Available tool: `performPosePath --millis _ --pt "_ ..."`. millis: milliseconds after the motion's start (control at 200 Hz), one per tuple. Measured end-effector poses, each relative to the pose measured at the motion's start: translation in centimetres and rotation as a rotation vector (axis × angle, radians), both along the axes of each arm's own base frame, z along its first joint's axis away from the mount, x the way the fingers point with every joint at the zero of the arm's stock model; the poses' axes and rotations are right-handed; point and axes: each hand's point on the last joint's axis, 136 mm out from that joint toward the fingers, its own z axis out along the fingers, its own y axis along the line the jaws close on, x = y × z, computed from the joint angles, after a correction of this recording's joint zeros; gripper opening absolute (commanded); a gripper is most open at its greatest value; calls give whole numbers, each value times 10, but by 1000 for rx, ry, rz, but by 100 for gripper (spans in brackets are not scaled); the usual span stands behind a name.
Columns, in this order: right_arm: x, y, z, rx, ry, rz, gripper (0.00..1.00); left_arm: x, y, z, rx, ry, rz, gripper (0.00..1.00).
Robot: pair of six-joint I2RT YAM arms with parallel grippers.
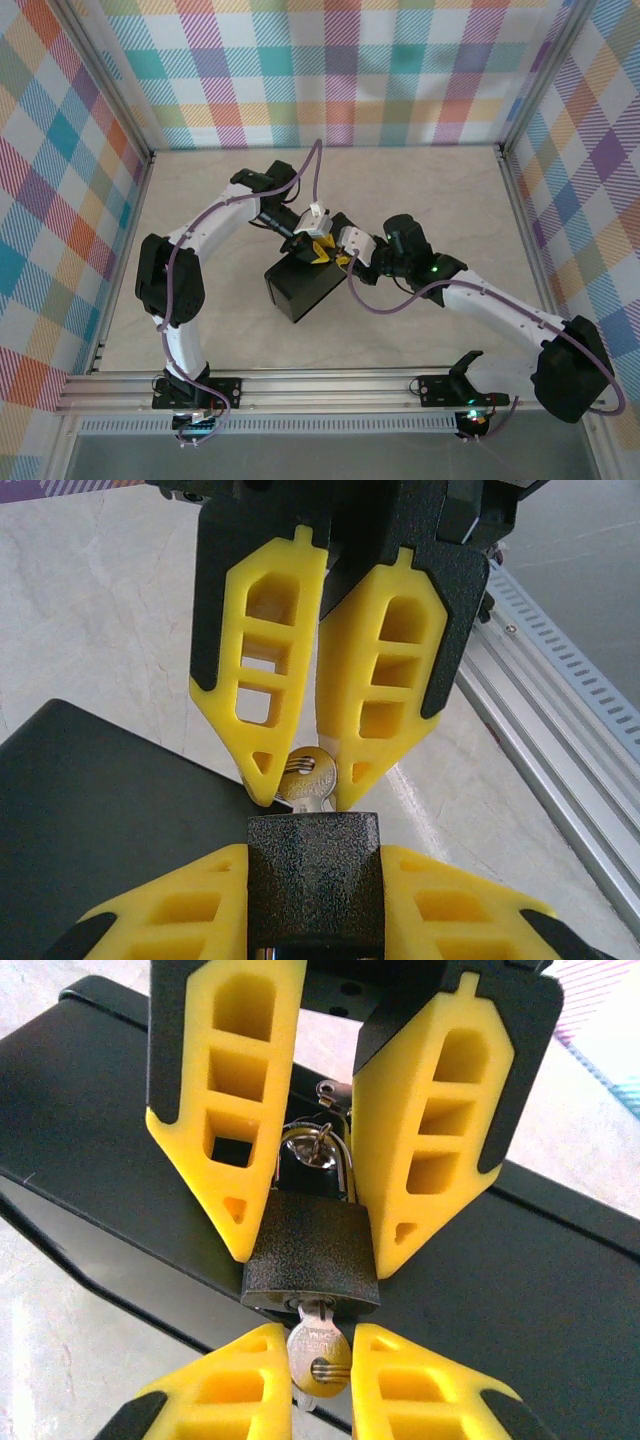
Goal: Unlock a padlock with a key
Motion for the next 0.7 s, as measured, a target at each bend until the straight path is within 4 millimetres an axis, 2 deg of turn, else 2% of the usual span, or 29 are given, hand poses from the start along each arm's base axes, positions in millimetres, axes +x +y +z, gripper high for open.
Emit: performPosePath --millis 100,170,370,700 --pt "-1 1 1 -16 43 1 0 0 0 0 -1 0 0 16" --pt "-3 1 0 -21 92 -7 0 0 0 1 -3 0 0 20" --pt "-6 0 -1 2 224 -66 0 0 -3 1 -6 -4 -2 25" --pt "-5 -6 0 80 375 -139 0 0 -5 0 -4 -3 -1 20"
